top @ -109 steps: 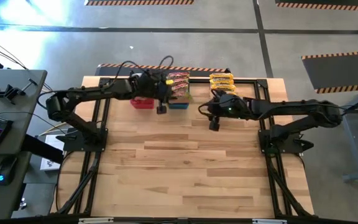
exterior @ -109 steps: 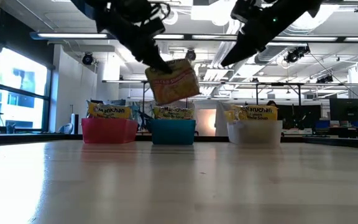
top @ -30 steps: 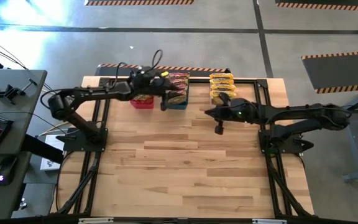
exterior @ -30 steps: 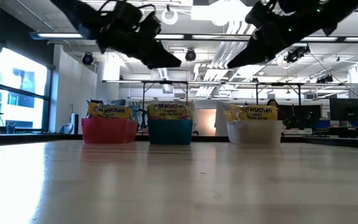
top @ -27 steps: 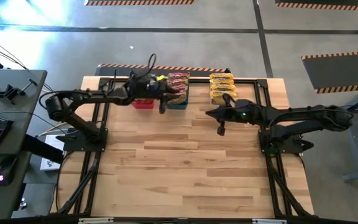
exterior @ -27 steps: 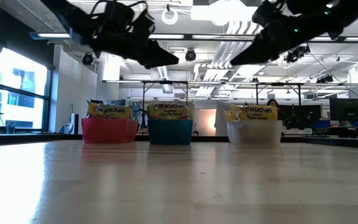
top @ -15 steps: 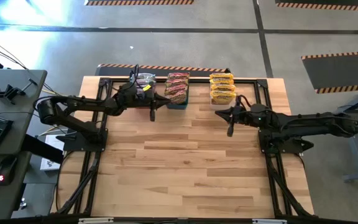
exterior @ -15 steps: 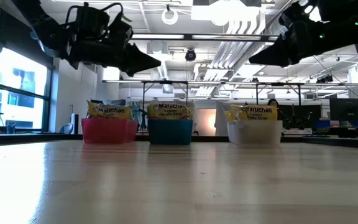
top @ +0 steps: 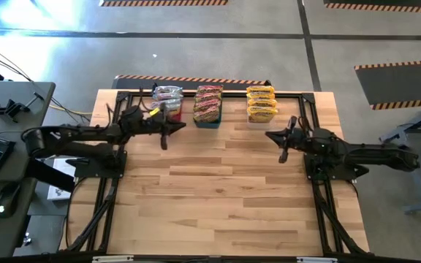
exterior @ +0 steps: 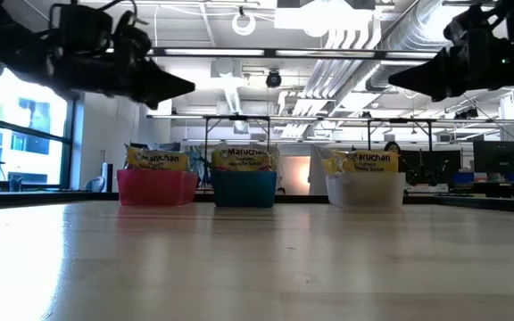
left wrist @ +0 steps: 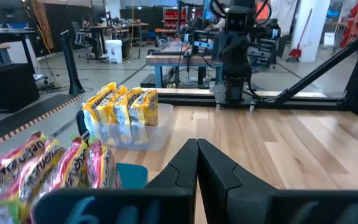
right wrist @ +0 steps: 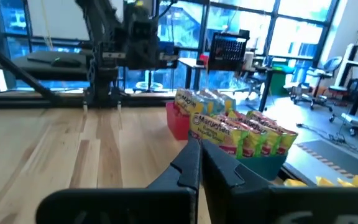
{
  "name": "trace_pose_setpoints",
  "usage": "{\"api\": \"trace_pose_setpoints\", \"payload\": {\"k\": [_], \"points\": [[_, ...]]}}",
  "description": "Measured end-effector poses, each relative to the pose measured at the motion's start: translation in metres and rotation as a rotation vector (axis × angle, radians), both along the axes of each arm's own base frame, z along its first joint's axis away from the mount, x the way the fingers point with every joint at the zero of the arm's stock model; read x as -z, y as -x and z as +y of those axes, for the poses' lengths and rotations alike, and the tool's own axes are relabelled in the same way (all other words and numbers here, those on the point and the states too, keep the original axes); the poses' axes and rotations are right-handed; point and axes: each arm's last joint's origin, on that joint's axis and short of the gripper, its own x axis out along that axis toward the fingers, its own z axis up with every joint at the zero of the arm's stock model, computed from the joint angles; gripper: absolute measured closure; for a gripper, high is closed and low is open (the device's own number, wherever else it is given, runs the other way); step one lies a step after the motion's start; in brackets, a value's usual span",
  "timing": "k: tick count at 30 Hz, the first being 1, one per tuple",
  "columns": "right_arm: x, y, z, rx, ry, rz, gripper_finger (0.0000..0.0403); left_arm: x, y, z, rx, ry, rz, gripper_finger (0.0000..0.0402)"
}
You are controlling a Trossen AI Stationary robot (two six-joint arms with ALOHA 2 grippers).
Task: Sort Maruchan noodles
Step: Return to Home Position
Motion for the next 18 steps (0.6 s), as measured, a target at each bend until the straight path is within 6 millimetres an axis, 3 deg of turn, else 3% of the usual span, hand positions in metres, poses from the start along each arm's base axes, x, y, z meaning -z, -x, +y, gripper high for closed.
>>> {"api": "trace_pose_setpoints", "payload": {"k": [10, 18], "points": [[0.002, 0.019, 0.001, 0.063, 0.004, -0.051, 0.0403, 0.027, 0.038, -0.015, -0.094, 0.039, -0.014, 0.0401], [0.002, 0.030, 0.002, 0.090, -0.033, -0.088, 0.0403, 0.033, 0.061, -0.018, -0.152, 0.047, -0.050, 0.0401]]}}
